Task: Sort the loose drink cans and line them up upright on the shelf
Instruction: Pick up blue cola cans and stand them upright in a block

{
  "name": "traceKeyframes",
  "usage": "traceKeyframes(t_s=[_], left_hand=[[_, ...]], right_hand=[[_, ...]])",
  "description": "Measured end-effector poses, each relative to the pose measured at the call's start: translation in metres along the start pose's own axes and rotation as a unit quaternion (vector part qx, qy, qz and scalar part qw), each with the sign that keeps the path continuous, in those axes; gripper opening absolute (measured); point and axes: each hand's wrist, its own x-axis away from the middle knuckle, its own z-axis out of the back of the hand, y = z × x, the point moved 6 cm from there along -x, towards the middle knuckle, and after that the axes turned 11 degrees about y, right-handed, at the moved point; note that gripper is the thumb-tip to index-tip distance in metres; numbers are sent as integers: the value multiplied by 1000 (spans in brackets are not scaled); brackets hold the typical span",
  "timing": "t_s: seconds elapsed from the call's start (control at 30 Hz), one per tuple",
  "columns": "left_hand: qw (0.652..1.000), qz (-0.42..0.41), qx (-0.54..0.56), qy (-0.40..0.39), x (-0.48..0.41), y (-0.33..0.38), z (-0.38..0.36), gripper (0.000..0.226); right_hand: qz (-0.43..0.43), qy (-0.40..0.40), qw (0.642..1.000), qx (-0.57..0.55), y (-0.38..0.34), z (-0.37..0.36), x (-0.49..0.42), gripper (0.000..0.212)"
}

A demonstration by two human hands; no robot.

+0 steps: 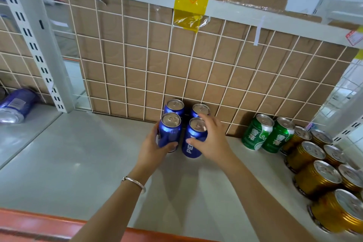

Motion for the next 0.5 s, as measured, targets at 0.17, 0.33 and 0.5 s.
traceKeyframes(t_s=[0.17, 0.33, 0.5], left_hand=[[999, 10, 31, 1, -7, -7, 9, 71], [994, 25, 83, -67, -14, -17, -6, 96], [988, 29, 119, -90, -21, -20, -20, 116]], right_hand=[[-89, -3, 986, -144, 39, -30, 14, 110], [-99, -29, 972, -211, 40, -44, 2, 108], [-81, -17, 969, -235, 45, -50, -4, 105]])
